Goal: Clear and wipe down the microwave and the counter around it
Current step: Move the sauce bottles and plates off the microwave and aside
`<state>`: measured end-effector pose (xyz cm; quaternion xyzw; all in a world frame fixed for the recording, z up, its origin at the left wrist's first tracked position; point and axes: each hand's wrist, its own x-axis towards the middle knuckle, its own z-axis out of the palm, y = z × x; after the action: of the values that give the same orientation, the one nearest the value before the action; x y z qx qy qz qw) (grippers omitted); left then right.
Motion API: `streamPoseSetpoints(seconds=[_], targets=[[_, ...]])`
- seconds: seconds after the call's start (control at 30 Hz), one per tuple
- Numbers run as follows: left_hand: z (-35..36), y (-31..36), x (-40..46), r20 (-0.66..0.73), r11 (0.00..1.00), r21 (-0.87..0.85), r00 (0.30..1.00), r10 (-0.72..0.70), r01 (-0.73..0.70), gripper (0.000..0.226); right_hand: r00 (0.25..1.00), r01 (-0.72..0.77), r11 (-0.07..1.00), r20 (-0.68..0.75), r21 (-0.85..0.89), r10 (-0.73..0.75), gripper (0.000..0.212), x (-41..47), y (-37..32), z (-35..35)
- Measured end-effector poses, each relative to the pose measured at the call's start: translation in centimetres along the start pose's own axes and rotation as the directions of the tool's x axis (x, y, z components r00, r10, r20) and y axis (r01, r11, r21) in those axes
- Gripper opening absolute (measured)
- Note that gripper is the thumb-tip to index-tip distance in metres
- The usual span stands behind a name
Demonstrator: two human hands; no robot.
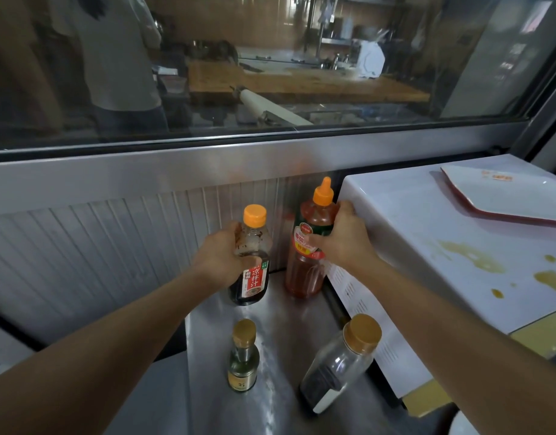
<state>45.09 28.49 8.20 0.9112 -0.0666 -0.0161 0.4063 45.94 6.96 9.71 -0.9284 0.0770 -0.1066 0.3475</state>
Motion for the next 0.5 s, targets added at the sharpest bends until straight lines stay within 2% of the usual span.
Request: streamPoseSetpoints(seconds=[0.2,0.33,0.5], targets=[[-0.1,0.3,-0.2,0.006,1.0,-0.024,1.0,0.003,-0.003,0.053,0.981,0.101,0.986,-0.152,-0.132,-0.121,0.065,-0.1,-1.2,-1.0],[-0.1,0.3,0.0,0.018,1.0,-0.024,1.0,-0.007,0.007,0.054,0.966,0.054,0.99,-0.245,-0.132,-0.085,0.063,1.2,-2.2,-2.1],[-0.2,0.1,0.1,0.016,1.0,-0.021,1.0,-0.008,0.009,0.056,0.981,0.001,0.987,-0.191,-0.161,-0.033,0.048,2.8,-3.0,-2.7]])
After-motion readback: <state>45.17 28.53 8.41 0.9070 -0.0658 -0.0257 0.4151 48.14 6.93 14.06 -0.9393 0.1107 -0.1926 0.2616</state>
